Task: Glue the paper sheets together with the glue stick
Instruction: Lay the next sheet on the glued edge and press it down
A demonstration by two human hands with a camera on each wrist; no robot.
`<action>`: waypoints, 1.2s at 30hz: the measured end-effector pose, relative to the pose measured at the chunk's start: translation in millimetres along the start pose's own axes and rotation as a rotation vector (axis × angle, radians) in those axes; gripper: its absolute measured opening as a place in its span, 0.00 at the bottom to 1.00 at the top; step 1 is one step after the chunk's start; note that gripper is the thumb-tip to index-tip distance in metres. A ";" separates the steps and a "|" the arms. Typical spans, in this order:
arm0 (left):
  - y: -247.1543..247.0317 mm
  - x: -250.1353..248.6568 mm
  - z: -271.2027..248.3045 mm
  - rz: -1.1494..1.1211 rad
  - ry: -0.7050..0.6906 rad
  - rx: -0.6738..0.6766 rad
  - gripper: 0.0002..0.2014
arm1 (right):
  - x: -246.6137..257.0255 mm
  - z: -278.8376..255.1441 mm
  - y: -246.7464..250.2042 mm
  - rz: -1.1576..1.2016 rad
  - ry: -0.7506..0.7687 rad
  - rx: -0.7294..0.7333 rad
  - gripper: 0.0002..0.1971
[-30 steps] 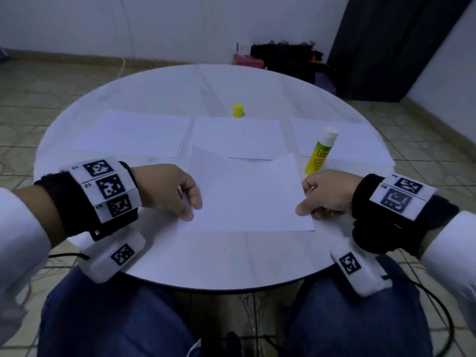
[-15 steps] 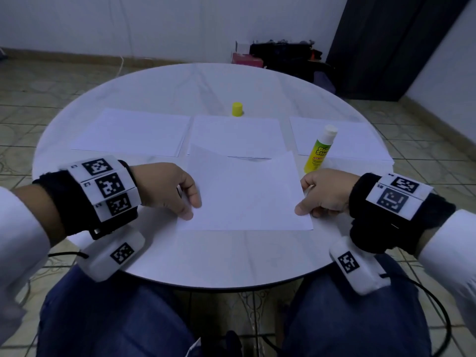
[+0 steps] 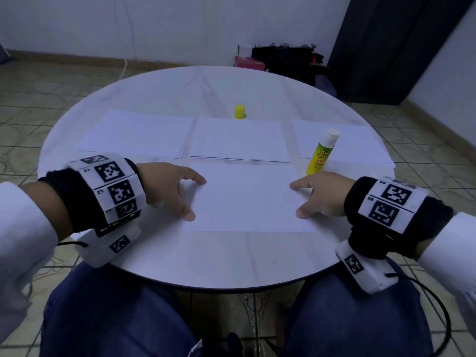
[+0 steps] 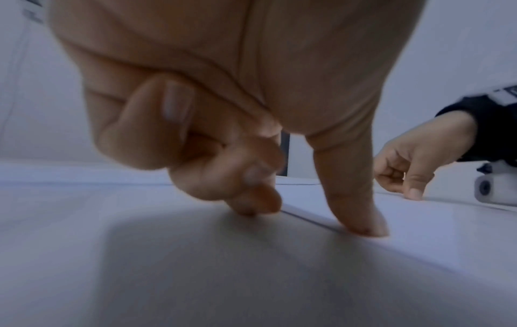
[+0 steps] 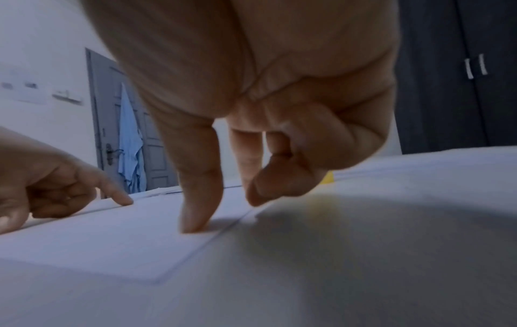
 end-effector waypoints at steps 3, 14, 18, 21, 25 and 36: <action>2.1 0.5 1.1 0.114 -0.002 0.017 0.46 | 1.3 1.8 -2.0 -0.117 0.046 0.096 0.40; 1.8 -103.0 18.3 0.437 -0.266 -0.098 0.54 | 12.5 16.2 -13.5 -0.559 0.284 0.173 0.30; -21.8 -166.0 32.3 0.409 -0.418 -0.112 0.58 | 14.8 13.5 -15.1 -0.579 0.345 0.142 0.26; -33.1 -177.5 39.7 0.420 -0.439 -0.100 0.54 | 14.4 15.4 -15.8 -0.538 0.364 0.129 0.27; -37.8 -152.1 40.3 0.460 -0.375 0.010 0.60 | 14.4 15.7 -15.1 -0.560 0.369 0.138 0.27; -8.6 -24.7 14.2 0.481 -0.179 0.109 0.69 | 14.8 12.5 -11.5 -0.543 0.365 0.172 0.24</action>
Point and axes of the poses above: each hand's wrist, its own z-axis towards the middle knuckle, its own y-axis out of the back of the hand, x = y × z, the point moved 8 cm from there along z, towards the middle knuckle, and after that the axes turned 13 degrees about -x, right-handed, at the moved point
